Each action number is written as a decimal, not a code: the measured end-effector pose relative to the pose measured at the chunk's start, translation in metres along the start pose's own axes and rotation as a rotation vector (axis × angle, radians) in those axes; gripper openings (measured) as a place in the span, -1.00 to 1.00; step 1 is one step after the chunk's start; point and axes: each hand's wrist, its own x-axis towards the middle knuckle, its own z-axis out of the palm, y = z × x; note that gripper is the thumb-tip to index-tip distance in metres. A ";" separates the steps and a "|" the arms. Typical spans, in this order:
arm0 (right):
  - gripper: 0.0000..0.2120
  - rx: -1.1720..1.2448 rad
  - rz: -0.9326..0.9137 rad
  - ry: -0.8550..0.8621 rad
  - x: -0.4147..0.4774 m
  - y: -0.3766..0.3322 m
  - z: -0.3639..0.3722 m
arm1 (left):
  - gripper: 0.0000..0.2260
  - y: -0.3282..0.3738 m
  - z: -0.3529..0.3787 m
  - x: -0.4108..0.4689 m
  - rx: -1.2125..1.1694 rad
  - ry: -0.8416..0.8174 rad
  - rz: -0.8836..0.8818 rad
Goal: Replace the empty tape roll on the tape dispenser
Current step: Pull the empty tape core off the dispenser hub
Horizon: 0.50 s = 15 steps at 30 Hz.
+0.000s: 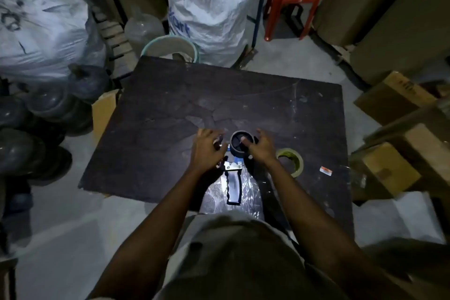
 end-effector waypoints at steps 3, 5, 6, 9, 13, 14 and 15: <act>0.22 0.003 0.096 -0.114 0.065 0.055 0.040 | -0.54 0.008 0.003 0.011 -0.064 -0.111 -0.031; 0.25 -0.019 0.092 -0.122 0.072 0.063 0.051 | -0.46 0.011 0.006 0.015 -0.119 -0.180 -0.081; 0.22 -0.016 0.084 -0.099 0.061 0.057 0.048 | -0.45 0.010 0.006 0.017 -0.132 -0.210 -0.112; 0.01 -0.025 0.030 -0.011 0.003 0.004 0.021 | -0.52 0.001 0.005 0.026 -0.073 -0.315 -0.074; -0.22 0.005 -0.067 0.004 -0.026 -0.008 0.008 | -0.52 0.002 0.001 0.042 -0.015 -0.414 -0.075; -0.27 0.040 -0.088 0.008 -0.031 -0.008 0.006 | -0.47 0.001 0.002 0.047 0.024 -0.462 -0.068; -0.29 0.064 -0.109 0.014 -0.033 -0.005 0.006 | -0.44 0.002 0.002 0.051 0.078 -0.517 -0.054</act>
